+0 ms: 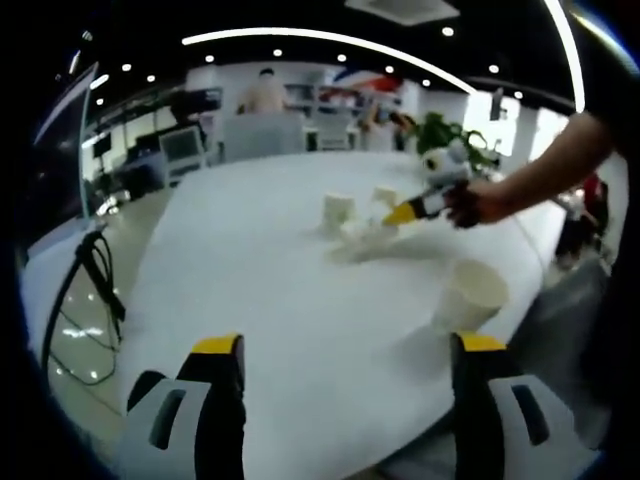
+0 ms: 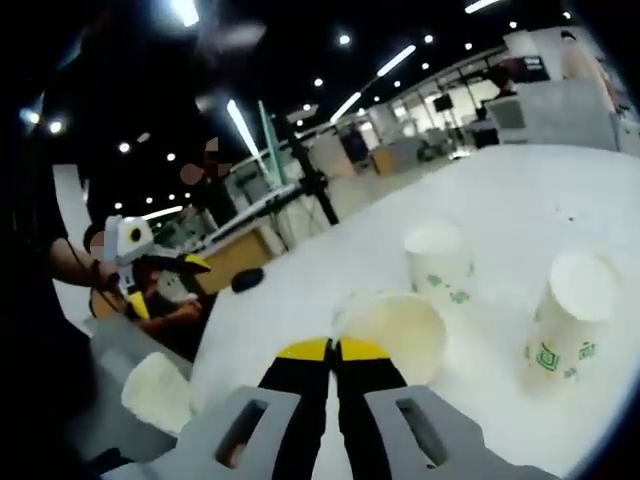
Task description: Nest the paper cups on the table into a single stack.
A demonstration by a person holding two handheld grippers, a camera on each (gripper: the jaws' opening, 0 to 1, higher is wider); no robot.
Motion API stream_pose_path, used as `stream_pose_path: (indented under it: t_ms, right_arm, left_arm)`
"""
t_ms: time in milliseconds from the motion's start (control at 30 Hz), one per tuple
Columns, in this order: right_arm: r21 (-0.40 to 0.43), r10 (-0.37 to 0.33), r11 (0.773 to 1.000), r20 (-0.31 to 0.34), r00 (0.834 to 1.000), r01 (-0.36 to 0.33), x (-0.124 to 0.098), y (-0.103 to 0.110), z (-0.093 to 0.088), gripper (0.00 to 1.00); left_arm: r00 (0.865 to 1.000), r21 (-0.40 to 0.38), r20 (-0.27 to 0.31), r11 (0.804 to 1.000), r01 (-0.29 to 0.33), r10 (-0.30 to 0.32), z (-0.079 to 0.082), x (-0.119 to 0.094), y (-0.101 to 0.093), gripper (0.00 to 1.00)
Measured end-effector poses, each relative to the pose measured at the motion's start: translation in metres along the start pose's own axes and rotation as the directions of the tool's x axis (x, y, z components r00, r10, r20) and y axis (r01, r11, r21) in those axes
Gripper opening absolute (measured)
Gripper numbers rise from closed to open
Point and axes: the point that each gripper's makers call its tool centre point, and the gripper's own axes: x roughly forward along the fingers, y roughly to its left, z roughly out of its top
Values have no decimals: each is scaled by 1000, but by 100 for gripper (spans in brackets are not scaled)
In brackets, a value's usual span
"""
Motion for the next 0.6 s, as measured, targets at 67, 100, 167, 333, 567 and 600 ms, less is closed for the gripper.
stream_pose_path:
  t_ms: [67,100,167,333,567,600]
  right_arm:
    - [8,-4,1000,5,1000,4,-4,4,4,0]
    - [9,-7,1000,9,1000,6,-6,5,5,0]
    - [3,-22,1000,7,1000,22,-12,7,7,0]
    - [4,-46,999,5,999,46,-27,14,12,0]
    - [1,-97,995,20,995,97,-48,21,18,0]
    - [6,-102,995,22,995,101,-50,24,20,0]
  left_arm:
    - [1000,4,9,1000,0,0,2,-1,0,84]
    - [1000,4,14,1000,0,0,4,-2,1,84]
    - [1000,6,19,1000,2,-2,5,-2,0,84]
    - [999,23,36,1000,19,-20,12,-3,-2,84]
    - [997,50,67,998,46,-49,24,-2,-6,84]
    - [996,56,69,997,52,-55,25,-2,-7,84]
